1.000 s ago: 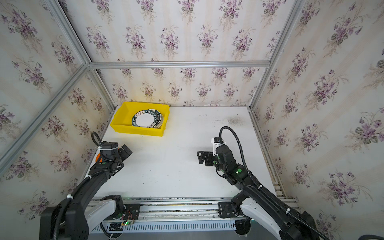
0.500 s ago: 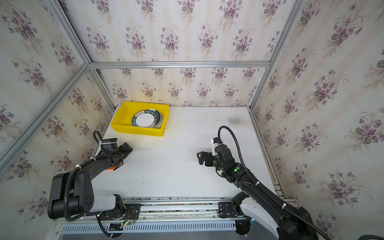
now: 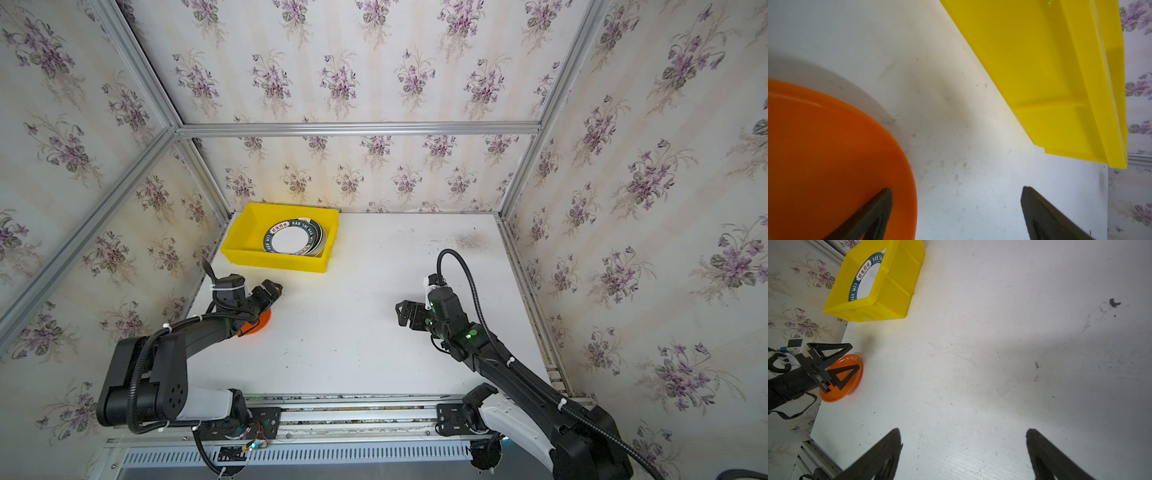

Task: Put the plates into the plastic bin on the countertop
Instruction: 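Move the left gripper back over the orange plate, then grasp the orange plate's rim with the left gripper and tilt it upright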

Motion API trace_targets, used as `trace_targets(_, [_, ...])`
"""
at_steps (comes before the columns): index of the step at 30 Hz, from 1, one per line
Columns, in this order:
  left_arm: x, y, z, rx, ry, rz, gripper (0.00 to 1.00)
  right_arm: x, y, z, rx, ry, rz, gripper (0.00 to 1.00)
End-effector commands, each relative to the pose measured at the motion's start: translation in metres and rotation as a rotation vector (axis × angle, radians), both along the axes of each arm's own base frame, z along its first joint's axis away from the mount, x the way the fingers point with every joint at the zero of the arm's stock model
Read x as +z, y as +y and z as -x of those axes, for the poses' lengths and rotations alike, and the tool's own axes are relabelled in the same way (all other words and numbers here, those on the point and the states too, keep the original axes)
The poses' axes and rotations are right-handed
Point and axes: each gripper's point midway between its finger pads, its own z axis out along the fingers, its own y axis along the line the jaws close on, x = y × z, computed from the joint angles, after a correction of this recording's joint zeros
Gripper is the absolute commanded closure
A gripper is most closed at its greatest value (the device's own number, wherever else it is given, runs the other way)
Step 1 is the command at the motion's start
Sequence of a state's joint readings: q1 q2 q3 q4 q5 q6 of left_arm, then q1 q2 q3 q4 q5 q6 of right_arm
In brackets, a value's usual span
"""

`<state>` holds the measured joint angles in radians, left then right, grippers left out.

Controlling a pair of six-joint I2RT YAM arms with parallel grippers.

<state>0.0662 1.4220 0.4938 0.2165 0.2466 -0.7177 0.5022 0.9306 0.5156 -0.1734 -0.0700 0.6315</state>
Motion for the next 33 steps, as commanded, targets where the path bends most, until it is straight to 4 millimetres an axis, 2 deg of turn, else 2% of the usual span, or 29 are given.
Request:
trace_targets(1, [-0.023,-0.035,0.031,-0.076,0.142,0.097,0.0,0.006,-0.001,-0.005,-0.029,-0.009,-0.013,0.04])
trace_targets(5, [-0.025,-0.071,0.033,-0.158,0.129,0.119,0.0,0.005,-0.001,-0.005,-0.036,-0.005,-0.02,0.04])
trace_targets(10, [-0.028,-0.127,0.033,-0.311,0.139,0.162,0.0,0.004,-0.002,-0.004,-0.043,0.008,-0.021,0.04])
trace_targets(14, [-0.025,-0.149,0.033,-0.379,0.13,0.187,0.0,0.006,-0.006,-0.001,-0.054,0.009,-0.018,0.04])
trace_targets(19, [-0.019,-0.139,0.034,-0.382,0.12,0.106,0.0,0.007,-0.011,0.002,-0.074,0.001,-0.017,0.05])
trace_targets(23, [-0.005,-0.121,0.035,-0.36,0.095,-0.012,0.0,0.007,-0.011,0.002,-0.081,0.0,-0.028,0.05])
trace_targets(28, [0.015,-0.086,0.037,-0.271,0.056,-0.177,0.0,0.007,-0.007,0.0,-0.072,0.01,-0.037,0.05])
trace_targets(33, [0.021,-0.052,0.045,-0.155,0.031,-0.176,0.04,0.006,-0.003,-0.003,-0.065,0.025,-0.04,0.07])
